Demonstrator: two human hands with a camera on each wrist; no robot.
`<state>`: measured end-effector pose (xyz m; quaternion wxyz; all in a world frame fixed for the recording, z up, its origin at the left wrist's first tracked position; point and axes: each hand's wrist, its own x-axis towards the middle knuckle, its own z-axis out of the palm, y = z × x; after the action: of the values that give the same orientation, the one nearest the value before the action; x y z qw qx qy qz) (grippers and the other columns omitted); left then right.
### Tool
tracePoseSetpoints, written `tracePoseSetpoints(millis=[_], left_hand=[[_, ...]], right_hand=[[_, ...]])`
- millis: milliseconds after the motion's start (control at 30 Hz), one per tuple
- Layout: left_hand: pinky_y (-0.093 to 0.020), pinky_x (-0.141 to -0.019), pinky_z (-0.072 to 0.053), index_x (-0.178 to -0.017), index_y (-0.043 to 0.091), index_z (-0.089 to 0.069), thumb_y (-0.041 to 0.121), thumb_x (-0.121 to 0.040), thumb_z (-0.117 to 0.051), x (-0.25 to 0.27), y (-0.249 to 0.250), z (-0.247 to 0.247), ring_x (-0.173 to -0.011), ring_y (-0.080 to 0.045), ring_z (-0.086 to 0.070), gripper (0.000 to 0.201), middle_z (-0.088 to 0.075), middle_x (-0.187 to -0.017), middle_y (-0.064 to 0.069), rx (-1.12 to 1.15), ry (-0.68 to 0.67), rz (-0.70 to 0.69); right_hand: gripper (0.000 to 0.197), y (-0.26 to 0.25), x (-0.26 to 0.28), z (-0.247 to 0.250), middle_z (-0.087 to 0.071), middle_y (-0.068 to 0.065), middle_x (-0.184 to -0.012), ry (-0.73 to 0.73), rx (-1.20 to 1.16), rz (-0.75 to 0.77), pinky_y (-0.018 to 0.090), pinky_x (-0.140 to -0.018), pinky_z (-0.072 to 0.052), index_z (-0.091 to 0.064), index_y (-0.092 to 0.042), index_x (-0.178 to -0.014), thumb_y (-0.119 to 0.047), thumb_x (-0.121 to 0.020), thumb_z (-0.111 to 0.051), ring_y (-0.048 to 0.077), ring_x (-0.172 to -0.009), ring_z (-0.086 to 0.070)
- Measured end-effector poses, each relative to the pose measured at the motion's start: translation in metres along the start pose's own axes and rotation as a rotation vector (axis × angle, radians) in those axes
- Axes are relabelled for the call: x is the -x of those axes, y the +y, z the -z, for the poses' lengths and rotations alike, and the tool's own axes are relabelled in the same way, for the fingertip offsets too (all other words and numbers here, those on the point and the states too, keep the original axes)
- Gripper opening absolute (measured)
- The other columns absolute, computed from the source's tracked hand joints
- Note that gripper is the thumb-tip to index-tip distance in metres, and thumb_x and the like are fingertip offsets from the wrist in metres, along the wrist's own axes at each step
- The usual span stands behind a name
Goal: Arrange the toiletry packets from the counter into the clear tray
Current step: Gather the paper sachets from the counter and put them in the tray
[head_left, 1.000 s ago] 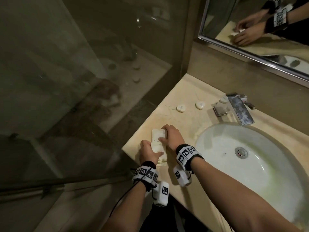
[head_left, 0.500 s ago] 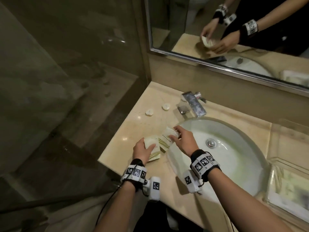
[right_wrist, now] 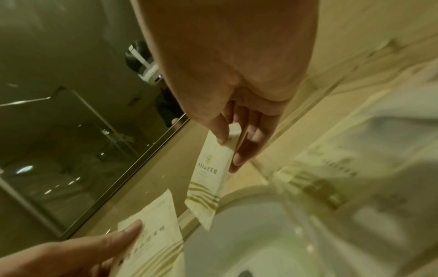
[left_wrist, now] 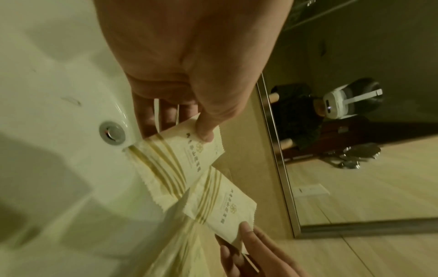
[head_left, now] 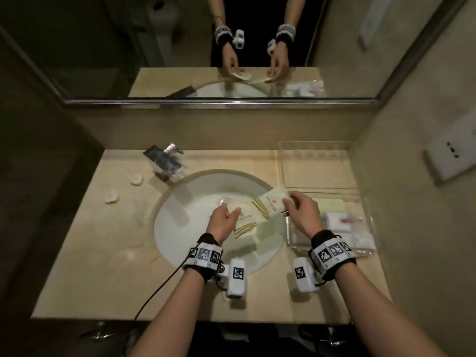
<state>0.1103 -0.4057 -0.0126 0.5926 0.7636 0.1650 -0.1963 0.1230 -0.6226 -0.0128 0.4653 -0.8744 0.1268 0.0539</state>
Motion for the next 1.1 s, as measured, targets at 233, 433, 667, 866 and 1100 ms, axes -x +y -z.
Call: tracePoseSetpoints(millis=[233,433,667,866,1100], left_hand=[[-0.046,-0.06,-0.061,-0.125,0.025,-0.04,0.026,-0.099,-0.045,-0.006,0.025,-0.071,-0.089,-0.031,-0.07,0.027,-0.063,-0.11,-0.016,0.107,-0.1,0.035],[-0.029,-0.049,-0.059,-0.127,0.01,-0.042,0.016,-0.093,-0.058,-0.012,0.025,-0.093,-0.086,-0.032,-0.067,0.039,-0.061,-0.115,-0.021,0.036,-0.048,-0.021],[-0.03,-0.053,-0.06,-0.126,0.009,-0.044,0.012,-0.092,-0.058,-0.019,0.022,-0.094,-0.084,-0.03,-0.067,0.036,-0.062,-0.115,-0.019,0.022,-0.035,-0.03],[-0.028,-0.051,-0.059,-0.125,0.009,-0.045,0.013,-0.093,-0.057,-0.023,0.019,-0.089,-0.083,-0.029,-0.067,0.035,-0.061,-0.113,-0.019,0.007,-0.015,-0.043],[-0.029,-0.052,-0.059,-0.122,0.006,-0.047,0.013,-0.092,-0.058,-0.028,0.013,-0.089,-0.077,-0.026,-0.066,0.032,-0.061,-0.107,-0.016,-0.007,-0.026,-0.049]], right_hand=[[0.031,0.053,-0.007,0.075,-0.069,0.011,-0.114,0.223,-0.067,-0.148,0.031,-0.085,-0.052,-0.062,-0.005,-0.122,-0.016,-0.093,-0.059,0.022,-0.093,-0.064],[0.037,0.074,-0.02,0.093,-0.064,0.016,-0.12,0.227,-0.116,-0.298,0.029,-0.085,-0.046,-0.053,-0.004,-0.126,-0.011,-0.091,-0.062,0.029,-0.107,-0.062],[0.031,0.08,-0.04,0.072,-0.069,0.015,-0.108,0.066,-0.062,-0.336,0.036,-0.087,-0.053,-0.058,-0.005,-0.113,-0.009,-0.084,-0.07,0.028,-0.096,-0.066],[0.027,0.083,-0.054,0.06,-0.07,0.014,-0.105,0.054,0.012,-0.354,0.043,-0.088,-0.055,-0.055,-0.015,-0.093,-0.015,-0.077,-0.077,0.03,-0.096,-0.067],[0.047,0.083,-0.054,0.063,-0.061,0.01,-0.109,0.029,0.219,-0.283,0.036,-0.083,-0.05,-0.053,-0.007,-0.107,-0.03,-0.076,-0.08,0.028,-0.101,-0.06]])
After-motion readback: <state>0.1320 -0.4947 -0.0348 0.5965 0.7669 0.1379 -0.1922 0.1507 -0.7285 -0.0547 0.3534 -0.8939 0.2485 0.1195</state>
